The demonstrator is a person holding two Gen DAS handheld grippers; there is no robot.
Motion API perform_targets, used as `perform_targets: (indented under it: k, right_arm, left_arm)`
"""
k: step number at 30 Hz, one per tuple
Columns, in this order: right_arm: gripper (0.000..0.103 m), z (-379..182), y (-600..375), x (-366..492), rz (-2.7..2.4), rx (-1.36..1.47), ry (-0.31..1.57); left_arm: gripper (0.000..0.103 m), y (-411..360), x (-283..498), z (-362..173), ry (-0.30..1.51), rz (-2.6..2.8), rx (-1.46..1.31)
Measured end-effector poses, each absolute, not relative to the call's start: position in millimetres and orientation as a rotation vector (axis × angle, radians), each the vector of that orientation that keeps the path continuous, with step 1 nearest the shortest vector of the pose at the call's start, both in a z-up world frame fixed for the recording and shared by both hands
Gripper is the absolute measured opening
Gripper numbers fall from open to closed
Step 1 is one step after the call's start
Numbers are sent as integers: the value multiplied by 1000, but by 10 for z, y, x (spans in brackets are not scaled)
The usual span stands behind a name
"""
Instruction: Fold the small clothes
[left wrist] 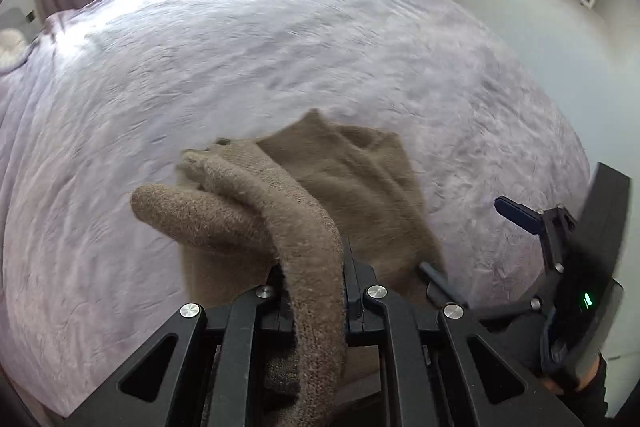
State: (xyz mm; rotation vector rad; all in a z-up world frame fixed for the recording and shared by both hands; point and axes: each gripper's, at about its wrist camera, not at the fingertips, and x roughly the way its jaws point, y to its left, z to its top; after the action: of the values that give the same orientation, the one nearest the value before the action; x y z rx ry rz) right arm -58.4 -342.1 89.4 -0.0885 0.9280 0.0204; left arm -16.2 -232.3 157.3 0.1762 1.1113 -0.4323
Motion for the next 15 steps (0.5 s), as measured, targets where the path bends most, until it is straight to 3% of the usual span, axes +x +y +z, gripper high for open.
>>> perform_targets:
  k: [5,9,11,13,15]
  right_arm:
    - [102,725,-3636,-799,9,-79,960]
    - [102,645,-3689,-903,38,-70,966]
    - [102,658,-3687,-936,59,-65,955]
    - [102,695,-3698,-960,83,-57,939]
    - [102,730,-3708,-987,99,-55,931]
  left_arm:
    - [15,-2894,-48,1030,1198,-422,257]
    - [37,-3076,-113,929,1181,-429,332]
    - [56,-3054,-121,1027,1184,-451,325]
    - [82,-2976,-116,1200,1164,-497,259]
    - [84,-2861,-144,1443,1127,-539,190]
